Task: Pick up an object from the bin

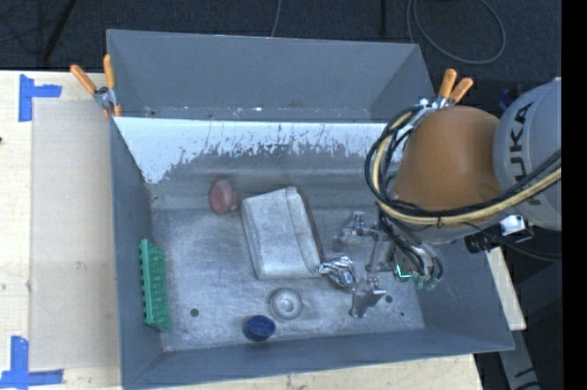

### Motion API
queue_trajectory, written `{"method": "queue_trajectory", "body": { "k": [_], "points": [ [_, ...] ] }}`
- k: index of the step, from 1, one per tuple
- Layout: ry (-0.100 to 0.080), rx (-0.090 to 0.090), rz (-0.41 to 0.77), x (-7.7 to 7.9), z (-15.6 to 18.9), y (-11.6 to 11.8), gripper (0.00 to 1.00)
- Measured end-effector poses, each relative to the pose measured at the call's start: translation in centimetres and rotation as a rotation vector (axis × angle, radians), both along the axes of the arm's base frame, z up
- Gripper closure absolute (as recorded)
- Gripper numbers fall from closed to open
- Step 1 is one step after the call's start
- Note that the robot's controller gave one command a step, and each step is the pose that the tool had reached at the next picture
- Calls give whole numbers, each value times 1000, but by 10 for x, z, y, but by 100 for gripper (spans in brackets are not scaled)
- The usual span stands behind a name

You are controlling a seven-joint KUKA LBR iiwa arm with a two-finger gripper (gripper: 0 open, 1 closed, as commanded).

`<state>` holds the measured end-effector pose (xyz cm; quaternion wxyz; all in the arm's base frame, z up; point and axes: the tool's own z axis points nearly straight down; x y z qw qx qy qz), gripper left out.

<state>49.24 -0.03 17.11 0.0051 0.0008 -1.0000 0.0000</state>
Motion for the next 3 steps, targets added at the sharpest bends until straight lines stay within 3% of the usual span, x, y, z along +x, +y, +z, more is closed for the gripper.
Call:
{"method": "queue_trajectory", "body": {
  "k": [1,2,3],
  "points": [
    [-12,0,-80,29,-97,-18,0],
    [-10,0,-79,28,-95,-17,100],
    [-17,0,-38,26,16,-14,100]
  ]
}}
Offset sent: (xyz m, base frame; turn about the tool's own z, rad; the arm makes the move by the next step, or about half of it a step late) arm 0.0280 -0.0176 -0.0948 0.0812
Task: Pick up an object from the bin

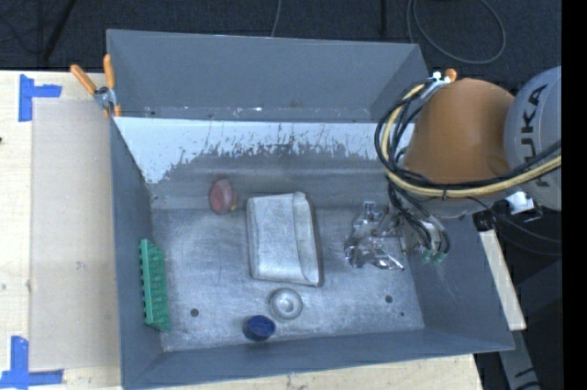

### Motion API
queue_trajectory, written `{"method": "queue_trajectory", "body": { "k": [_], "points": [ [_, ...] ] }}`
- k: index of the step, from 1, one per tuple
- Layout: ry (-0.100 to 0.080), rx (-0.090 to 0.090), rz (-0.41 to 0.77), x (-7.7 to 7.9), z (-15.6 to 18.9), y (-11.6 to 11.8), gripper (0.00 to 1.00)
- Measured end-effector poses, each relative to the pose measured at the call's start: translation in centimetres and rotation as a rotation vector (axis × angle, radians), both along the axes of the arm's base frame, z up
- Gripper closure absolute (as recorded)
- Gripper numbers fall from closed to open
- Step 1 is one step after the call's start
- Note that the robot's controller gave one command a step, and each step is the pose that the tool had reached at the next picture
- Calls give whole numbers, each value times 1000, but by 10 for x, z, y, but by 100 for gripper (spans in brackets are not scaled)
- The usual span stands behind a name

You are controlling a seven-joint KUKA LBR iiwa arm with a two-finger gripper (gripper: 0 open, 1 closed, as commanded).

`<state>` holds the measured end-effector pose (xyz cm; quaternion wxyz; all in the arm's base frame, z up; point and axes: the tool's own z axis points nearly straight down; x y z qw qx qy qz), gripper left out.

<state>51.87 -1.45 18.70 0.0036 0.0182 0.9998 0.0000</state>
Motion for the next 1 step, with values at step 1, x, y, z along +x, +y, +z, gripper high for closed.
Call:
{"method": "queue_trajectory", "body": {
  "k": [1],
  "points": [
    [4,-4,123,-20,56,-68,100]
  ]
}}
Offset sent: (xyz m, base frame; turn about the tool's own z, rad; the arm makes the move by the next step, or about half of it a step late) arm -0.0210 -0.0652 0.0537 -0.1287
